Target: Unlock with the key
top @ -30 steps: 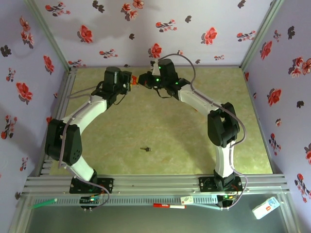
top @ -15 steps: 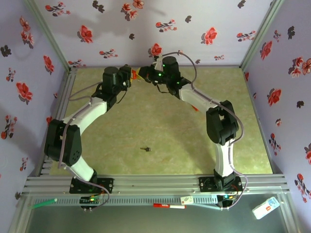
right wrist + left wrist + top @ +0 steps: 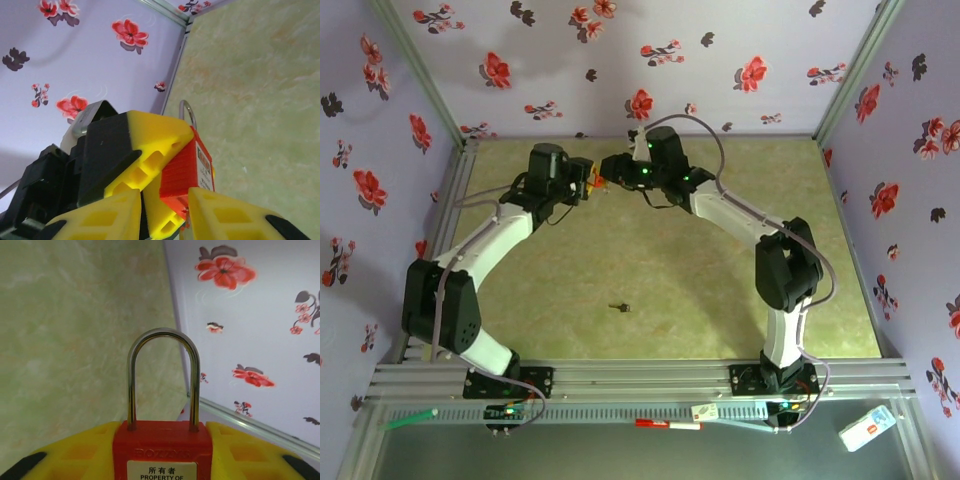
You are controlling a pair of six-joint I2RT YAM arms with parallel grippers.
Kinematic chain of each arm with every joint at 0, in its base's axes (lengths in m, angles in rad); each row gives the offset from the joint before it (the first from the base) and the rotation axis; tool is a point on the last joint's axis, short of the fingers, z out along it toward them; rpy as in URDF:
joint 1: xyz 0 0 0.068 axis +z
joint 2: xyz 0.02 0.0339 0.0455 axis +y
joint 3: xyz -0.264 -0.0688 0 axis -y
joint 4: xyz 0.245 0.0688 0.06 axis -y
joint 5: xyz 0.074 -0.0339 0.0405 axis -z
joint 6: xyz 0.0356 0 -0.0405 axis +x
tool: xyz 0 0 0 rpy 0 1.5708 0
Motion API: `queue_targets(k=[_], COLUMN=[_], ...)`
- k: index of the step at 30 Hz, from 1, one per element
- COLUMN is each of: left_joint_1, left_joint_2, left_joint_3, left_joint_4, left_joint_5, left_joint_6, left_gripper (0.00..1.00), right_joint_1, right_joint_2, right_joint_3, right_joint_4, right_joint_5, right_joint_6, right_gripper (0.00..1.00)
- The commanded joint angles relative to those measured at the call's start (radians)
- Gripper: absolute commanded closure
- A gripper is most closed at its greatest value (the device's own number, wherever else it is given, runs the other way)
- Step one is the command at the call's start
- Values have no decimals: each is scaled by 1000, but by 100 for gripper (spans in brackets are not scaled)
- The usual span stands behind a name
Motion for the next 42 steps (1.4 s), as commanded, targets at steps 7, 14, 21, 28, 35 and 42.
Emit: queue_targets(k=[7, 14, 21, 28, 35, 42], left_joint_1=[40, 44, 46, 40, -6, -101], left_joint_2=[-48, -30, -31, -13, 25, 64], left_joint_3=[22, 49, 45, 75, 103, 173], left_joint_4=[-35, -48, -50, -36, 27, -43], left_joint_5=[102, 121, 110, 122, 179, 222], left_joint_6=[62, 81, 87, 82, 45, 64], left_gripper=[100, 100, 100, 100, 100, 100], right_joint_1=[11, 13, 20, 29, 68, 117], right_joint_2=[-81, -99, -106, -76, -15, 63], right_joint_3=[-117, -123, -119, -81, 6, 164], right_joint_4=[-45, -84, -112, -155, -227, -307], right_joint_5=[-19, -4, 11, 18, 62, 168], right_joint_6=[-62, -91, -109, -135, -226, -362], right_gripper=[66, 70, 85, 100, 100, 100])
